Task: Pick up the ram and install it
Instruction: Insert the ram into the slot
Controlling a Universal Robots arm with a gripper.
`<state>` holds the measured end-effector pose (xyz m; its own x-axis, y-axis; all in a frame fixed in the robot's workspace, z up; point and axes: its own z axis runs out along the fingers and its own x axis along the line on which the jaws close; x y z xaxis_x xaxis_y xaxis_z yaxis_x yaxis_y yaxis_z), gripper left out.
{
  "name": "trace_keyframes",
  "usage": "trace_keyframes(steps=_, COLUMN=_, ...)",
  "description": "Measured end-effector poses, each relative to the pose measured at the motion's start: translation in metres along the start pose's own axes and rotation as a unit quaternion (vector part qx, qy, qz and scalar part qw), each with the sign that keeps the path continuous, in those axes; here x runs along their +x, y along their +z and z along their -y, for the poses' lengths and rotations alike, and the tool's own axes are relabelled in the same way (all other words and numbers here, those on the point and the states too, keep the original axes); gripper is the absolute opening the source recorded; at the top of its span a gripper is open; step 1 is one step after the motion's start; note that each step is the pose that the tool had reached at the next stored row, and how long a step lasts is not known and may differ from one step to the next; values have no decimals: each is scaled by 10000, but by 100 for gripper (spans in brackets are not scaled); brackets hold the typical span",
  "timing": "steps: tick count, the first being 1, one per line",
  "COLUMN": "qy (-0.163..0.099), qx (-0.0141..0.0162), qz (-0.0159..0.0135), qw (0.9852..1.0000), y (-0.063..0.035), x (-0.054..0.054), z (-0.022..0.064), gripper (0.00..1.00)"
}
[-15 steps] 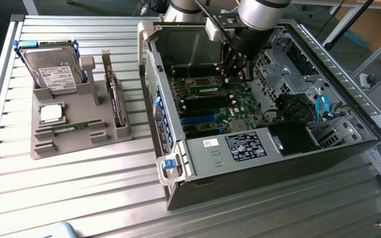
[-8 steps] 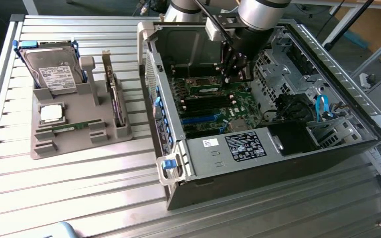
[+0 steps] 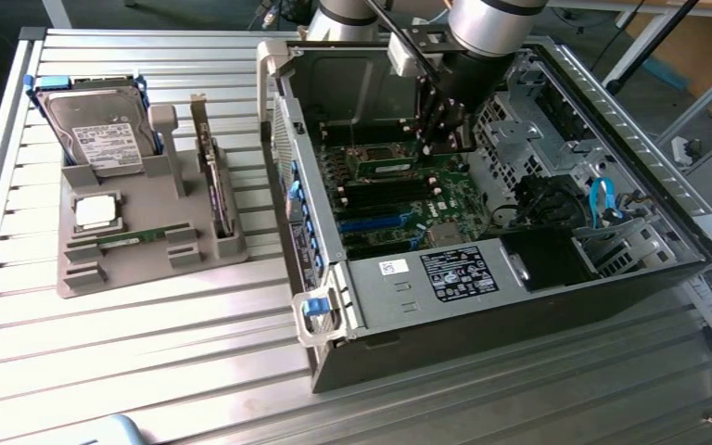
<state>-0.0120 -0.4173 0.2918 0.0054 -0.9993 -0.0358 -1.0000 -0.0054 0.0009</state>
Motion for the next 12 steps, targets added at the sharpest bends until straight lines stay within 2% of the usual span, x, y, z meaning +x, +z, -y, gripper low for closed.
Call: trace_keyframes(steps=12, qy=98, qx=4, qz=-6, qw=10000, y=1, x=0, z=1, gripper=12)
